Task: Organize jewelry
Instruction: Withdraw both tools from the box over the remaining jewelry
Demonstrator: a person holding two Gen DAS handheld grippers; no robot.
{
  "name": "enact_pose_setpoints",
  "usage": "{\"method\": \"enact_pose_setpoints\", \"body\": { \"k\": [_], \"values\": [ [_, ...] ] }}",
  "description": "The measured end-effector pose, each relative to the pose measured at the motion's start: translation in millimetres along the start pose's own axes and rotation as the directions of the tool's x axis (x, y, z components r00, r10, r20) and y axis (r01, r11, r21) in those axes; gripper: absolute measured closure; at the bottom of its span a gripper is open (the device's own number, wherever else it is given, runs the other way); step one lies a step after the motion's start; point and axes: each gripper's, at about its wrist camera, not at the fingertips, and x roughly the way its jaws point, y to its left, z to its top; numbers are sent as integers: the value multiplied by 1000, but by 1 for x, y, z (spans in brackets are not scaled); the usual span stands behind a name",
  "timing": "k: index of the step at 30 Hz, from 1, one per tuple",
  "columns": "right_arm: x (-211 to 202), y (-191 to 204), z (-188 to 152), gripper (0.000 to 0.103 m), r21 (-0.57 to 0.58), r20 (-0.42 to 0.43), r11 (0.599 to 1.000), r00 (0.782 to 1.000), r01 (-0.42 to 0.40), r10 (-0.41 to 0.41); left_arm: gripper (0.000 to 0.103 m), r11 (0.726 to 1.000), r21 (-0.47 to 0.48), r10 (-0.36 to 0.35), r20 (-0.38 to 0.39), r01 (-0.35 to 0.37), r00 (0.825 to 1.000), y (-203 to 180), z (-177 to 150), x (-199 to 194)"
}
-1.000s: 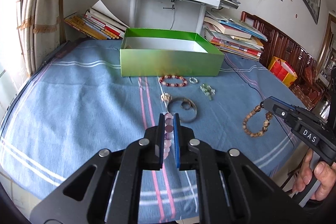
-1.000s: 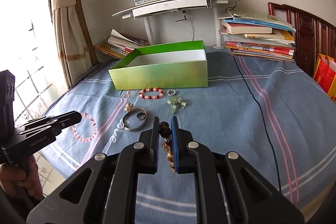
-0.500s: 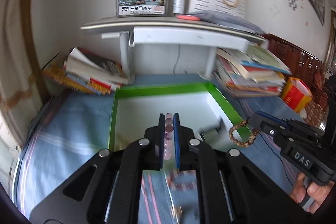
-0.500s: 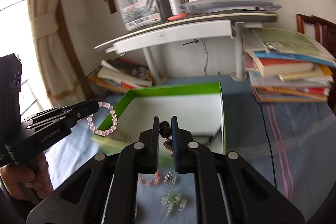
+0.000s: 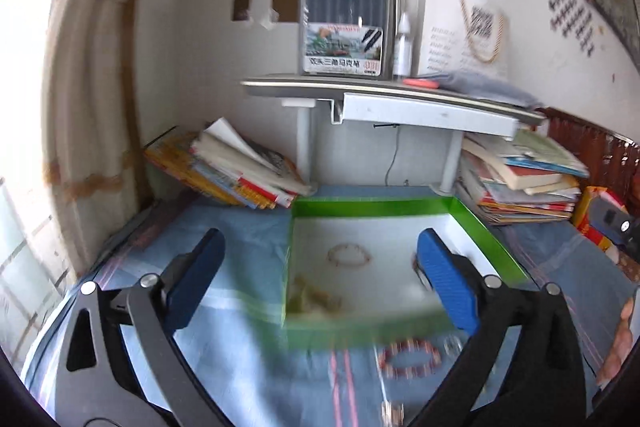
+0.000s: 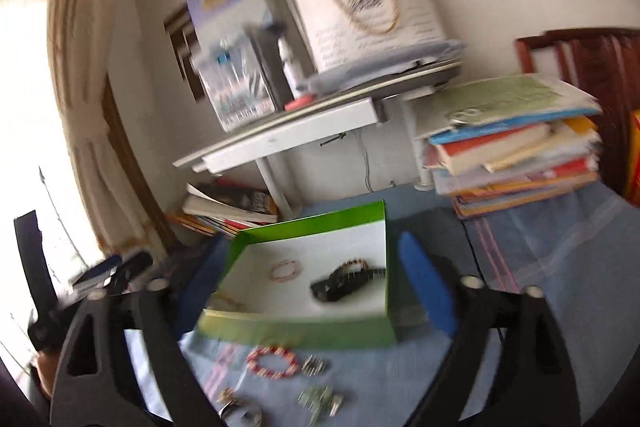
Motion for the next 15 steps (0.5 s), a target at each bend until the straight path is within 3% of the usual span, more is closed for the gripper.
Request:
{"method": "enact_pose_setpoints", "body": {
  "k": [4, 10, 15],
  "values": [
    [-47, 11, -37, 7, 28, -7, 1000, 1000, -10, 10, 5, 999, -17, -34, -55, 33, 998, 4, -39, -44],
    [-94, 49, -88, 7, -101, -51, 995, 998, 25, -30, 5, 999, -29, -25, -137, 22, 990, 3, -95, -88],
    [-123, 63, -112, 6, -151, -34, 987, 998, 48, -54, 5, 999, -22, -38, -135, 35, 990, -2, -122, -122]
  ]
}}
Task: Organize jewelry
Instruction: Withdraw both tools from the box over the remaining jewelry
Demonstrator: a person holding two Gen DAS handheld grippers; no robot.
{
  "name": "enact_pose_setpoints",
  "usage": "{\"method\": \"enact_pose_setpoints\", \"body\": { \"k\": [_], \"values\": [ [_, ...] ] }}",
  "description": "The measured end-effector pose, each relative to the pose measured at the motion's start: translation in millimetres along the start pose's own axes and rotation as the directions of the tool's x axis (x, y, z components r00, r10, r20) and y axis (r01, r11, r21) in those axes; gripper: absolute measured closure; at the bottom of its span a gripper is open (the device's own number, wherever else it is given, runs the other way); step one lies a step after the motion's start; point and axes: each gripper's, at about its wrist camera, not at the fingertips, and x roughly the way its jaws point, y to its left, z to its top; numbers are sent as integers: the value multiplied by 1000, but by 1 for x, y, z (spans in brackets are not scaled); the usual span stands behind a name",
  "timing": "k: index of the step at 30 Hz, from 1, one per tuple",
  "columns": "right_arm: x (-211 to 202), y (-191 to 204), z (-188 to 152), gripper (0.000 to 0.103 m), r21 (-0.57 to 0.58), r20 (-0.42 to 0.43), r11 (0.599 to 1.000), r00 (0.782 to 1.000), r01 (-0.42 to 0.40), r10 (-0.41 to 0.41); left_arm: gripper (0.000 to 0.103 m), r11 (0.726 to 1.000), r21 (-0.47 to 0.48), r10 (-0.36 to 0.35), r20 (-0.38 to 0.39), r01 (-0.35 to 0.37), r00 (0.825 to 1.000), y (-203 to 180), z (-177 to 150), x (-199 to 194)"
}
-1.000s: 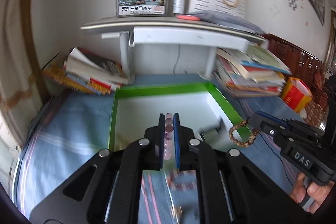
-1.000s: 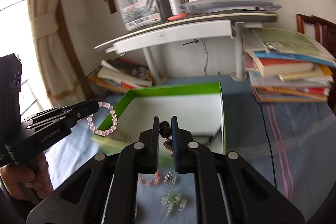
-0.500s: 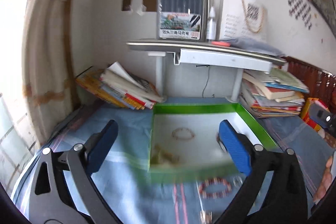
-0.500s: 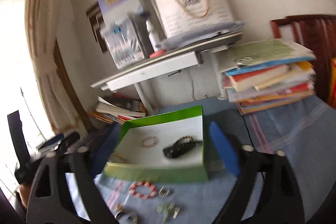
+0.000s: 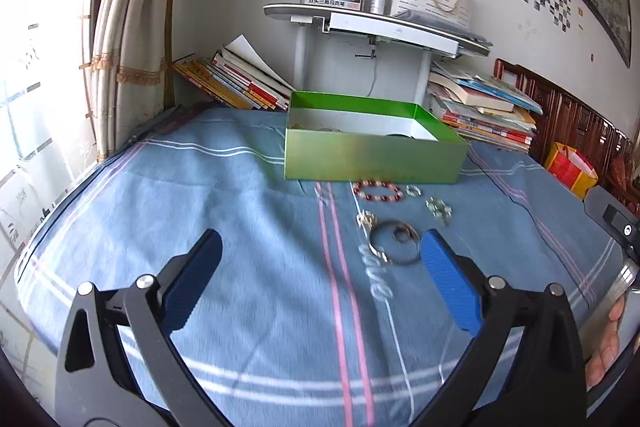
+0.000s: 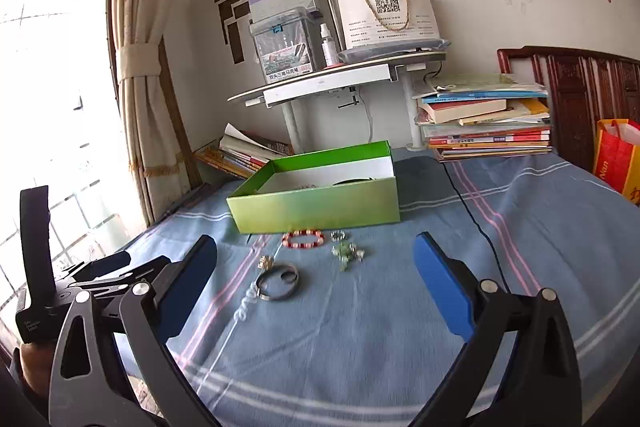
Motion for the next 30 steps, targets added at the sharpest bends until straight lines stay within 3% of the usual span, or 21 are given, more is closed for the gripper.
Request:
{"method": "enact_pose_setpoints", "body": {
  "k": [9, 30],
  "values": [
    [-28, -1, -25, 6, 2, -22, 1000, 999, 26, -26, 5, 1000, 0, -16, -20, 16, 1000, -9, -30, -28],
    [-33, -6, -29, 6, 19, -33, 999, 999, 30, -29, 5, 999, 26, -25, -31, 26, 999, -17, -30, -34]
  ]
}}
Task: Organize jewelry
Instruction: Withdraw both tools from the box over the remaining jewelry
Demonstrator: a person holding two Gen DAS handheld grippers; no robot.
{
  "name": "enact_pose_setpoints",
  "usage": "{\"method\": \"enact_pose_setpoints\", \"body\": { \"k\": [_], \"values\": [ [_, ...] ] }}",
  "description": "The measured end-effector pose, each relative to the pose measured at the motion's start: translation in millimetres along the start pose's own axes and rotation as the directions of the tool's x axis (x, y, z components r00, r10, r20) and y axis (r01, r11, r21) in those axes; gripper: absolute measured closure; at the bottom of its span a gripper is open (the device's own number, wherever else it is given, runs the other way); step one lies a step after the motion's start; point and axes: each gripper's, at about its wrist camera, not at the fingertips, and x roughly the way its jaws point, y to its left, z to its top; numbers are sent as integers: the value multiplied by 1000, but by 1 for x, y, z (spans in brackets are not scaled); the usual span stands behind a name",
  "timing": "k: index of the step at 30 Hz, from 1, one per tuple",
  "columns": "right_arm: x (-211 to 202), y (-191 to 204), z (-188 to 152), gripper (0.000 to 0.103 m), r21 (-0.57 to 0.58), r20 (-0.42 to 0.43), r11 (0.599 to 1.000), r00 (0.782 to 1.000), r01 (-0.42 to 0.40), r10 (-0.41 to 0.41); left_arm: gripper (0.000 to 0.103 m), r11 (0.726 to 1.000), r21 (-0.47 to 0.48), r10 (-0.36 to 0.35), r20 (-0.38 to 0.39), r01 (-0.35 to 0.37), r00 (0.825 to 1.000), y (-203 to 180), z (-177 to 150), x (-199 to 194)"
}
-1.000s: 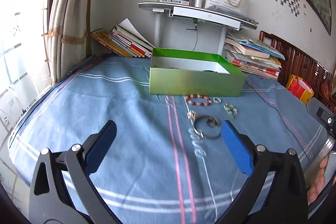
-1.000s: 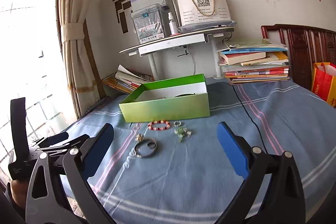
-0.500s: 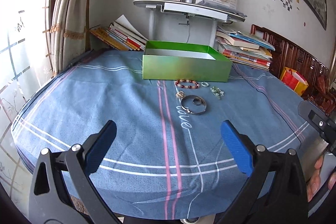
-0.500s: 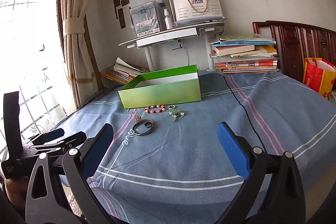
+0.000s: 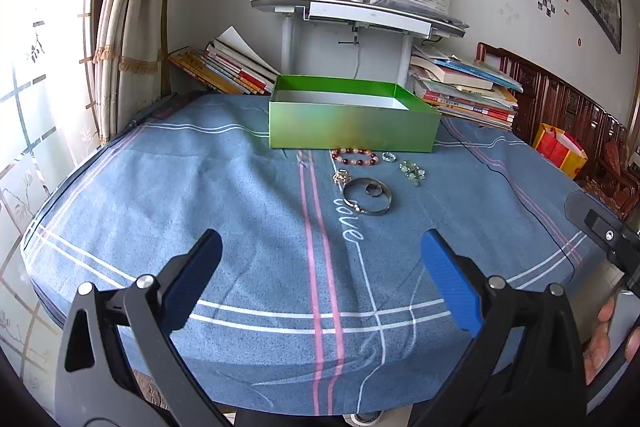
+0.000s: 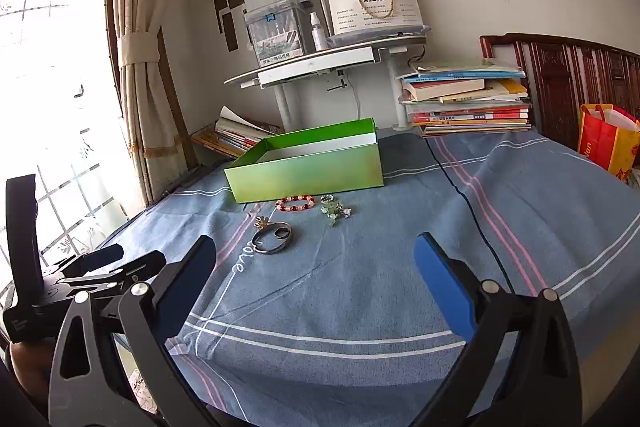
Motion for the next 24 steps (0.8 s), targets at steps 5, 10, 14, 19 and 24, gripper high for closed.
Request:
{"method": "enact_pose_setpoints", "body": {
  "k": [5, 10, 14, 19, 24],
  "values": [
    [1, 0, 0, 6, 2, -3, 1000, 1000, -1, 1, 5, 1000, 1, -1, -2, 1, 1000, 1, 0, 1],
    [2, 1, -2, 6, 0, -8, 1000, 1000, 0, 0, 5, 1000, 1, -5, -9, 5, 1000, 1, -2, 4],
    [4, -1, -3, 6, 3, -17, 1000, 1000, 1, -1, 5, 1000, 4, -6, -15, 6, 1000, 1, -2, 6],
    [8, -3, -6, 6, 8, -28, 1000, 1000, 5, -4, 5, 1000, 7, -7, -27, 7, 1000, 0, -3, 12],
    [15, -9, -6, 6, 16, -42, 1000, 999, 10, -10, 5, 1000, 17, -12, -38, 12, 999, -4, -3, 20]
  ]
}}
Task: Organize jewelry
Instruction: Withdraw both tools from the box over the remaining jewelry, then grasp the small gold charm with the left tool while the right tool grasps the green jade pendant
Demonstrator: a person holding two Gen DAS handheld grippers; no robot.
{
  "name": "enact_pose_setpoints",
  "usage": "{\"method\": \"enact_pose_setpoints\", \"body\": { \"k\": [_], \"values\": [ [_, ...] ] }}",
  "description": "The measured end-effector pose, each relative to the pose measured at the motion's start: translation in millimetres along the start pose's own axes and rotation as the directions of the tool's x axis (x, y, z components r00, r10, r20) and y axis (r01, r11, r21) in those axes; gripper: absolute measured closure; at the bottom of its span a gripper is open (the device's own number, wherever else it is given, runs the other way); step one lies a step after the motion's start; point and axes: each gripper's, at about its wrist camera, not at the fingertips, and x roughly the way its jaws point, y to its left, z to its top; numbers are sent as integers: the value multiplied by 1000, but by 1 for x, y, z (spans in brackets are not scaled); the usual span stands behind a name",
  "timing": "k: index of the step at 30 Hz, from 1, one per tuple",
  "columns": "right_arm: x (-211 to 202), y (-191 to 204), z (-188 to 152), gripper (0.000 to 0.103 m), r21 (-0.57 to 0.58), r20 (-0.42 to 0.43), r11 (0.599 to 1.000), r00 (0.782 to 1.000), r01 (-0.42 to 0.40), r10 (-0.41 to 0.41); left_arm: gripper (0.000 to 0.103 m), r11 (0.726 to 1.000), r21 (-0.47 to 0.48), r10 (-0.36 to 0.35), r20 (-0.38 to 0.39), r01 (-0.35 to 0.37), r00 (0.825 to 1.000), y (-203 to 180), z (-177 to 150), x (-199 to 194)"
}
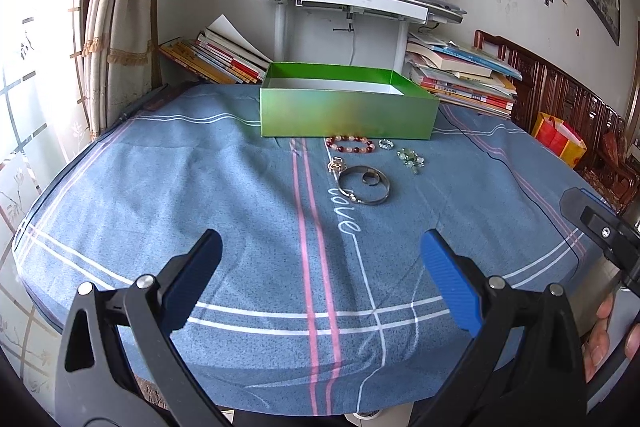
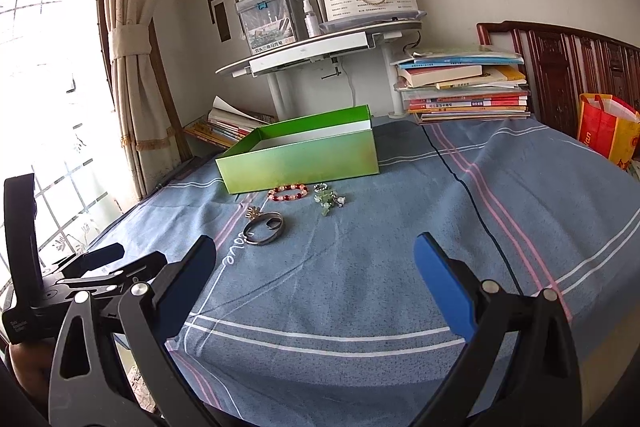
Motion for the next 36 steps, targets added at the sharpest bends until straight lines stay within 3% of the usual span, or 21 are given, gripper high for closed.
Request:
{"method": "enact_pose_setpoints", "body": {
  "k": [11, 14, 21, 26, 30, 36],
  "values": [
    [40, -5, 13, 6, -32, -105, 999, 994, -20, 16, 5, 1000, 26, -12, -36, 13, 999, -5, 31, 45],
    [54, -8, 18, 6, -39, -126, 999, 992, -13, 8, 15, 999, 36, -19, -56, 21, 998, -8, 45, 66],
    [95, -12, 32, 6, -62, -208, 998, 978, -9, -4, 53, 997, 73, -22, -179, 35, 984, -14, 68, 134],
    [130, -10, 52, 7, -98, -257, 995, 966, -1, -25, 55, 998, 62, -18, -219, 33, 976, -13, 71, 159],
    [167, -4, 60, 14, -140, -305, 990, 951, 10, -52, 55, 998, 41, -30, -274, 43, 961, -10, 70, 177],
    [221, 0, 61, 33, -152, -403, 988, 912, 13, -74, 55, 998, 27, -48, -288, 58, 956, -8, 74, 186]
  ]
}}
